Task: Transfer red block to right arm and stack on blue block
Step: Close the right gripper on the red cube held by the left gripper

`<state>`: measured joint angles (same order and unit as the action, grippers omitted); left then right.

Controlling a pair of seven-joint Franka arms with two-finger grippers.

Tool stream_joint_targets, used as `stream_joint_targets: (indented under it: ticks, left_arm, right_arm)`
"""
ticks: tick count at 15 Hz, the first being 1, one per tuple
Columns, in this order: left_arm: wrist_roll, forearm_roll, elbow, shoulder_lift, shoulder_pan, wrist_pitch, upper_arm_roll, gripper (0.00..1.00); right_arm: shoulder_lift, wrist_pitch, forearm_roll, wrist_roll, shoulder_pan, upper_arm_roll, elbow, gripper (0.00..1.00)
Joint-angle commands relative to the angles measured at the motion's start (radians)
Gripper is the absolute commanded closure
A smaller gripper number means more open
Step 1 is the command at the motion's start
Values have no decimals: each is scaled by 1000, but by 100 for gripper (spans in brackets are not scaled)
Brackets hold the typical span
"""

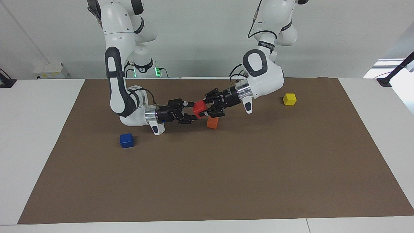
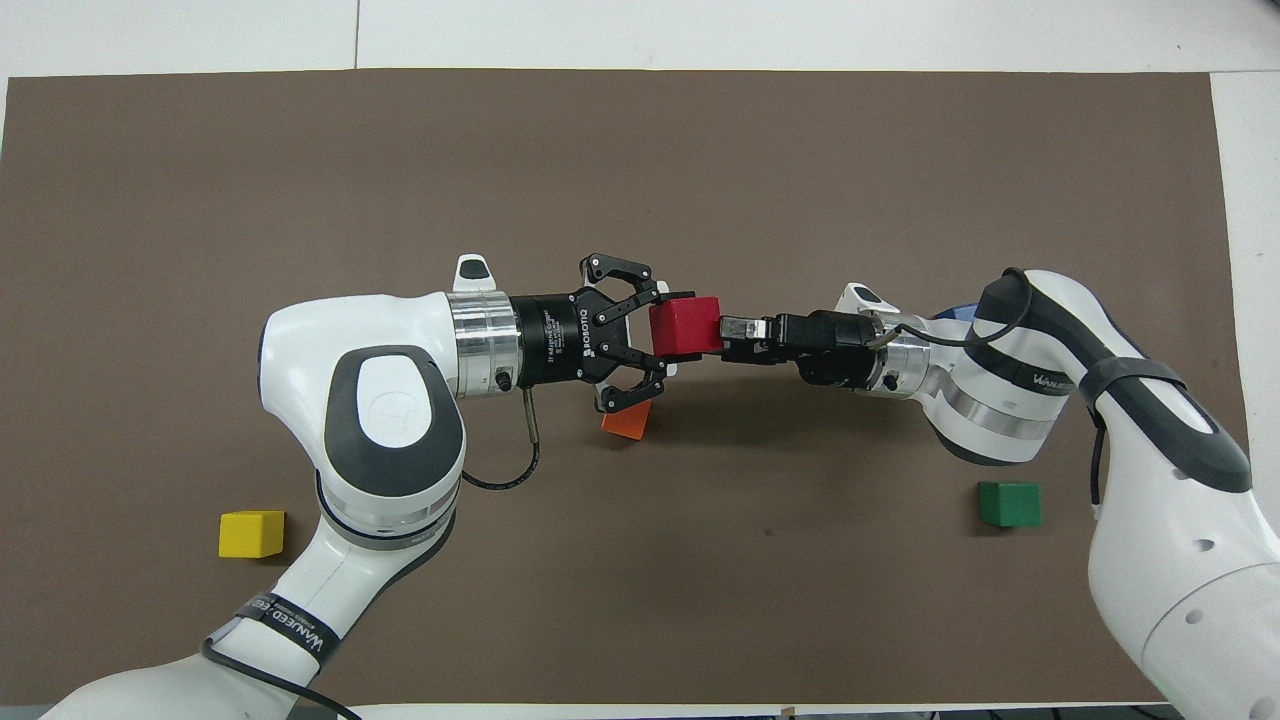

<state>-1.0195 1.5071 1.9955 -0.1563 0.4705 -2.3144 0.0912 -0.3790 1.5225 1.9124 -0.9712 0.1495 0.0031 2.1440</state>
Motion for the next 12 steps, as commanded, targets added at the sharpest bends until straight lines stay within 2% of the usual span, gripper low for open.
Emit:
stream_joint_targets:
  ticks: [1,6,11,12]
  left_arm:
    - [24,30,-12,-12,22,-17,-11,100]
    - [24,45,-14,-12,23,-20,-11,100]
    - [24,51,-15,-12,23,-20,-11,100]
    - [24,51,-15,-12,23,-20,-11,100]
  right_arm:
    - [9,24,34,-37,7,5,17,0]
    - [9,27,94,-40,41,5,13,0]
    - [9,44,97,-43,48,5,13,0]
    - [9,44,99,-43,50,5,11,5]
